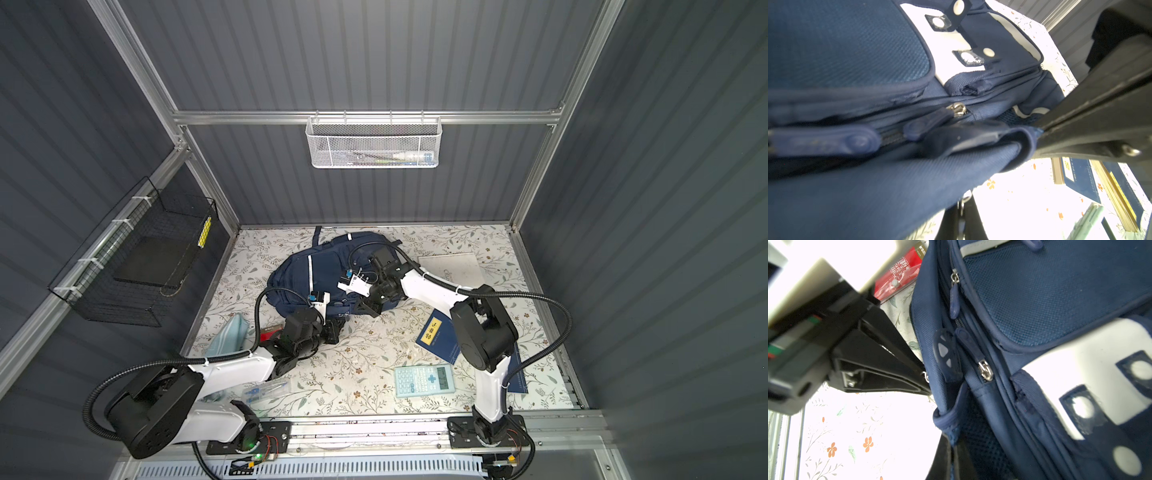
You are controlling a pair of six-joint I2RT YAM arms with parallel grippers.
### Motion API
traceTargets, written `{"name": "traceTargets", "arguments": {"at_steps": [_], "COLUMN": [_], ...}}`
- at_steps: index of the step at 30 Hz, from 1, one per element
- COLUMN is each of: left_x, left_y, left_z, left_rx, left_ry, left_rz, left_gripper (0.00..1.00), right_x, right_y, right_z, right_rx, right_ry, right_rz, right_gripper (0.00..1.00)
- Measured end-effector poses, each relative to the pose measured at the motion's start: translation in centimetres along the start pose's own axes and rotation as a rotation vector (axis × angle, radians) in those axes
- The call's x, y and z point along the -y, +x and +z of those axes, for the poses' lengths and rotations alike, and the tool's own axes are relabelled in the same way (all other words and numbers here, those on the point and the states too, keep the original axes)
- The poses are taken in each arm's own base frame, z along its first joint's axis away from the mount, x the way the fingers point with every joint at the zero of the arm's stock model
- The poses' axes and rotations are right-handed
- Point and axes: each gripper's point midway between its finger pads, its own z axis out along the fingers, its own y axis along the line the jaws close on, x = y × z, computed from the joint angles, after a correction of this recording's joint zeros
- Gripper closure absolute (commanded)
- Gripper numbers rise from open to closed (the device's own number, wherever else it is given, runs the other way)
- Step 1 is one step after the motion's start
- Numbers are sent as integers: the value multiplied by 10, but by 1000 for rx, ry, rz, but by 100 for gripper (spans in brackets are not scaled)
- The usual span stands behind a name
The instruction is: Pack the student bag
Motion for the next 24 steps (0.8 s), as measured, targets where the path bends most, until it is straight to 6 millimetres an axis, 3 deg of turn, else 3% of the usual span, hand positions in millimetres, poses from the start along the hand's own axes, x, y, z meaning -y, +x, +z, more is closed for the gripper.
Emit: {"name": "traceTargets", "arguments": {"at_steps": [5,12,16,17,18,19,21,24], "left_x": [-14,-53,-47,-42,-37,-34,-22,-3], "left_y": [-7,-29,-33,-33,-32,-30,-24,-24], "left_z": [-20,-49,-57,-57,-55,-54,-52,-51], "left_rx": [-18,-4,-35,-46,-59,-70,-106,-136], "left_ry": [-59,-129,-93,-71,-49,-38,-9,47], "left_rz": [-41,-147,-149,-151,-154,-156,-145,-135], "left_gripper": [100,100,100,100,100,100,100,100], "right_x": [0,8,18,20,21,20,5,-23], "right_y": [8,15,25,26,25,23,7,-34], "right_z": [-4,-18,-23,-27,-30,-34,-36,-22], "right_rx": [-15,-5,-20,-20,-10,4,49,129], "right_ry": [33,125,203,235,269,295,339,337], "right_rz": [-4,-54,-74,-73,-79,-88,-152,-248], "right_gripper": [100,99,56,42,17,10,8,14]}}
